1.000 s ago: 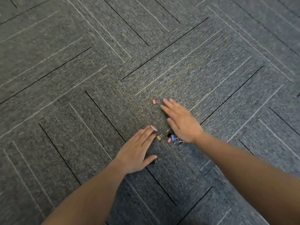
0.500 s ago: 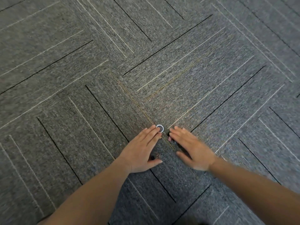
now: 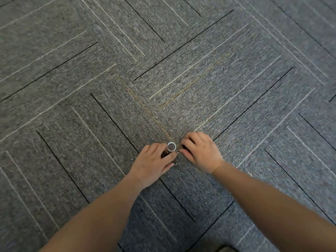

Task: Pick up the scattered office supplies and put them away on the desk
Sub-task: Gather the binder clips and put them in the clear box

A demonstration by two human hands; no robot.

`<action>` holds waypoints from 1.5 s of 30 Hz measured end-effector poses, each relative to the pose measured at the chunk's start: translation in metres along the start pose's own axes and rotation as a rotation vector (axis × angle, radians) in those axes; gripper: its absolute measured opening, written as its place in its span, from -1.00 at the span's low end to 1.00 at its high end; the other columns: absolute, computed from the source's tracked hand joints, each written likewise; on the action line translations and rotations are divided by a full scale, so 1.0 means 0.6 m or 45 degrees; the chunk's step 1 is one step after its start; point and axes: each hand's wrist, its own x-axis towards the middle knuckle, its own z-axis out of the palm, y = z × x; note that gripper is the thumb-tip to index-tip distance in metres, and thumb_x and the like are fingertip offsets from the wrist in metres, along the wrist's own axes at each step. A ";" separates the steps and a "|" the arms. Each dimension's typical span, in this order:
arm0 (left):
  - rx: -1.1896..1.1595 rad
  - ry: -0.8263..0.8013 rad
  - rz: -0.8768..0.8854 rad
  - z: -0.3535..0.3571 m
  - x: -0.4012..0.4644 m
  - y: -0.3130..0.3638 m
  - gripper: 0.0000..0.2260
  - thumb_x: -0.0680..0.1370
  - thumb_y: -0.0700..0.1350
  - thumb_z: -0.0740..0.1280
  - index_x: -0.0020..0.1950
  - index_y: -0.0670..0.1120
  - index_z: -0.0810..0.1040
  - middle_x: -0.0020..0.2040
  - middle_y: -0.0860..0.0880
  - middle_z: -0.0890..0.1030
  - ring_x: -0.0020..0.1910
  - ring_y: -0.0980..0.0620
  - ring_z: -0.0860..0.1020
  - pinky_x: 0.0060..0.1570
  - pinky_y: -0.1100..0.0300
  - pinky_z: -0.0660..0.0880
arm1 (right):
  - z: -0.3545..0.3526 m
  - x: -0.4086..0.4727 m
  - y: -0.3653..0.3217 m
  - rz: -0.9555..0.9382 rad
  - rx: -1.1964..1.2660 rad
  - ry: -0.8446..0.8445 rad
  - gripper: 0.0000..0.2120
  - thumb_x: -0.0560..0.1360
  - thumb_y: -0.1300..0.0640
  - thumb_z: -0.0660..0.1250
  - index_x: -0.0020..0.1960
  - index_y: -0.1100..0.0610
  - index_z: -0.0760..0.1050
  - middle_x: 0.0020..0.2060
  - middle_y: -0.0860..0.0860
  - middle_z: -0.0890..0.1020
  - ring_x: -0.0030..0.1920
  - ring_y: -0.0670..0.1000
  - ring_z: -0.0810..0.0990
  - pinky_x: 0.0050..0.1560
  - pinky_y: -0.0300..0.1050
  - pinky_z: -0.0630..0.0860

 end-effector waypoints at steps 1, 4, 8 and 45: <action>0.027 -0.004 0.045 -0.001 0.005 -0.003 -0.75 0.58 0.08 0.16 0.19 0.01 0.41 0.04 -0.11 0.49 -0.05 -0.11 0.46 -0.13 0.03 0.45 | -0.003 0.008 0.004 -0.005 0.003 -0.018 -0.72 0.59 -0.09 0.15 0.05 0.11 0.49 -0.06 0.04 0.53 -0.11 0.04 0.48 -0.10 -0.02 0.51; 0.077 -0.018 0.113 -0.003 0.014 -0.006 -0.76 0.57 0.06 0.18 0.16 -0.01 0.43 -0.02 -0.09 0.50 -0.13 -0.09 0.46 -0.22 0.05 0.44 | -0.009 0.023 0.012 -0.117 -0.019 0.025 -0.77 0.56 0.00 0.15 -0.08 0.13 0.47 -0.24 0.01 0.51 -0.29 -0.02 0.42 -0.32 -0.12 0.50; 0.072 0.002 0.058 -0.007 0.012 0.001 -0.80 0.54 0.03 0.24 0.01 -0.10 0.44 -0.14 -0.05 0.51 -0.22 -0.05 0.46 -0.31 0.09 0.44 | -0.004 0.016 0.023 -0.236 -0.066 0.075 -0.76 0.58 0.03 0.15 -0.17 0.10 0.47 -0.31 -0.01 0.49 -0.35 -0.03 0.42 -0.41 -0.14 0.48; -0.034 -0.078 -0.167 -0.059 -0.030 -0.067 -0.75 0.62 -0.05 0.09 -0.10 -0.11 0.51 -0.49 0.13 0.26 -0.66 0.16 0.20 -0.65 0.44 0.01 | -0.056 -0.060 0.066 0.358 0.071 -0.056 -0.46 0.58 -0.33 -0.12 -0.06 0.03 0.44 -0.55 -0.06 0.40 -0.56 -0.15 0.45 -0.53 -0.24 0.47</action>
